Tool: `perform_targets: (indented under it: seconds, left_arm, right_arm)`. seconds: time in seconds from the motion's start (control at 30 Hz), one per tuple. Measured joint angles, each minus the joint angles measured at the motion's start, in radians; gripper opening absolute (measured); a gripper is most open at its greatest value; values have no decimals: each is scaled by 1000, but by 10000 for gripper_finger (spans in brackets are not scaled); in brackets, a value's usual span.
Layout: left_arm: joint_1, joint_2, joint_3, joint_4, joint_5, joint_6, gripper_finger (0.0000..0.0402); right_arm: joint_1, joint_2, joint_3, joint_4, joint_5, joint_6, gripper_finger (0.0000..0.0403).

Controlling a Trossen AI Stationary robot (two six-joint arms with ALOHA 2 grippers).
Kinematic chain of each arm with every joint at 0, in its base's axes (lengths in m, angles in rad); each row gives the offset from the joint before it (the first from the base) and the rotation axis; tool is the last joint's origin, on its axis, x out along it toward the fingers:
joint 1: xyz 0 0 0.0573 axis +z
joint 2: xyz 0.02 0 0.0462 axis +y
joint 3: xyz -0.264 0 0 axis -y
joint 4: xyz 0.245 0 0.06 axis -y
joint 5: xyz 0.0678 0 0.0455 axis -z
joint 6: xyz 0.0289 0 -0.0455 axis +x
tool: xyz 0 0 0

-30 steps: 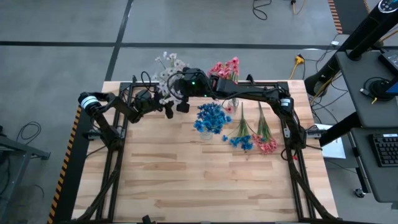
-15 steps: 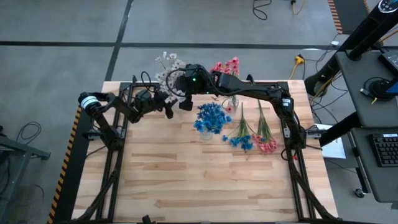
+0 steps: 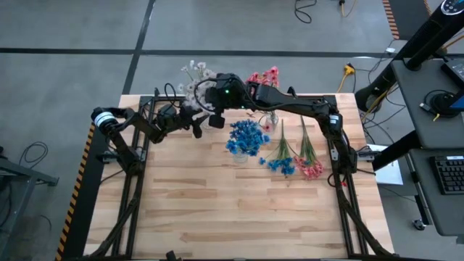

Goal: Sort flowers into vase by color
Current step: Put the white flowers into the left transparent vase

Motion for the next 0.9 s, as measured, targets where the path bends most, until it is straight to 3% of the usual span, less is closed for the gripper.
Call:
perform_targets:
  seconds: [0.9]
  left_arm:
    - [0, 0, 0, 0, 0, 0, 131]
  right_arm:
    - [-20, 75, 2, 83, -6, -29, 18]
